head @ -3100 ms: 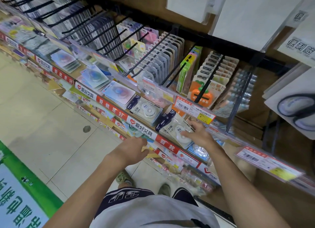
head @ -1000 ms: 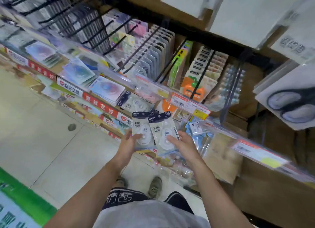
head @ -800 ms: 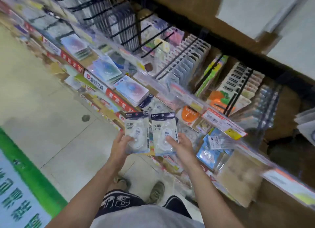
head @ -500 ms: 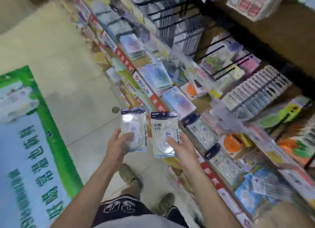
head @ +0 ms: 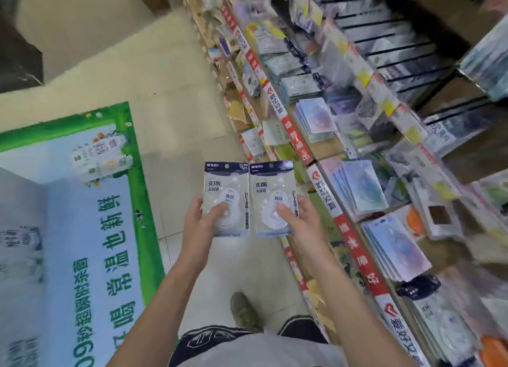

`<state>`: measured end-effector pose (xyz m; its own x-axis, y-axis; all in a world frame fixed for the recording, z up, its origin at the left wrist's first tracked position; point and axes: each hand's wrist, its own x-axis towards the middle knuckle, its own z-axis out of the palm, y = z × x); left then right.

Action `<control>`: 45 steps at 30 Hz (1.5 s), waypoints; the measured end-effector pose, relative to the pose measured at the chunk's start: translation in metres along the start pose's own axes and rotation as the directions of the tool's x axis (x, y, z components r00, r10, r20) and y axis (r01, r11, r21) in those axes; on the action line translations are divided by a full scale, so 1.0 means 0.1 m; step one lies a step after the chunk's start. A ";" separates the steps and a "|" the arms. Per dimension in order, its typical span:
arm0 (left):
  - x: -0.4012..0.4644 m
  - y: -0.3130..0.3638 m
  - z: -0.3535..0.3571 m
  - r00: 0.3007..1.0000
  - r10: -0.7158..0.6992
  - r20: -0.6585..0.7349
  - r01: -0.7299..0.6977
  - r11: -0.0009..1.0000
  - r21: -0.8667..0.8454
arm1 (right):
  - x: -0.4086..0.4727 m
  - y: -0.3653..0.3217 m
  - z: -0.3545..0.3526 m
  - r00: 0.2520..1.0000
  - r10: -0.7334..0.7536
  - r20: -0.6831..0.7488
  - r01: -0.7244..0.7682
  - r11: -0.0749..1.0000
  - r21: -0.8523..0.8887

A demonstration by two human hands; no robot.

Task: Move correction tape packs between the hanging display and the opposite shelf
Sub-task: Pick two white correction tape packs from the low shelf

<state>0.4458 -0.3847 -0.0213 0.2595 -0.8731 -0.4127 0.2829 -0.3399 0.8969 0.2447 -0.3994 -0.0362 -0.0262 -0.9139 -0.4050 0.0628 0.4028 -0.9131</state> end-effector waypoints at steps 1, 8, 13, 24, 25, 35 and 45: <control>0.08 0.08 -0.03 1.000 0.015 -0.021 -0.015 1.000 0.000 | 0.07 -0.09 0.12 1.000 0.006 0.013 -0.006 1.000 -0.007; 0.79 0.69 -0.09 0.993 0.099 -0.066 -0.101 0.995 -0.024 | 0.86 -0.62 0.72 0.994 -0.006 0.105 0.012 0.998 -0.058; 1.69 1.06 -0.30 0.989 0.108 -0.100 -0.114 0.992 -0.061 | 1.66 -0.94 1.08 0.992 -0.009 0.122 0.015 0.999 -0.050; 3.61 2.12 -0.35 0.974 0.141 -0.176 -0.155 0.985 -0.069 | 3.50 -2.09 1.80 0.968 -0.109 0.225 0.085 0.990 0.113; 3.76 2.17 -0.40 0.974 0.139 -0.176 -0.152 0.986 -0.066 | 3.64 -2.20 1.90 0.969 -0.109 0.221 0.090 0.992 0.094; 5.22 2.85 -0.99 0.963 0.178 -0.204 -0.180 0.984 0.005 | 4.91 -2.86 2.86 0.960 -0.177 0.218 0.163 0.983 0.081; 6.82 4.06 -1.36 0.967 0.252 0.020 -0.253 0.963 0.088 | 5.88 -3.55 4.10 0.975 -0.223 0.012 0.220 0.970 0.103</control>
<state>0.8628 -1.0704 0.0403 0.3044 -0.9373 -0.1697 0.1257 -0.1371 0.9825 0.6162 -1.1001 0.0695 -0.0272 -0.9812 -0.1910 0.1581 0.1845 -0.9700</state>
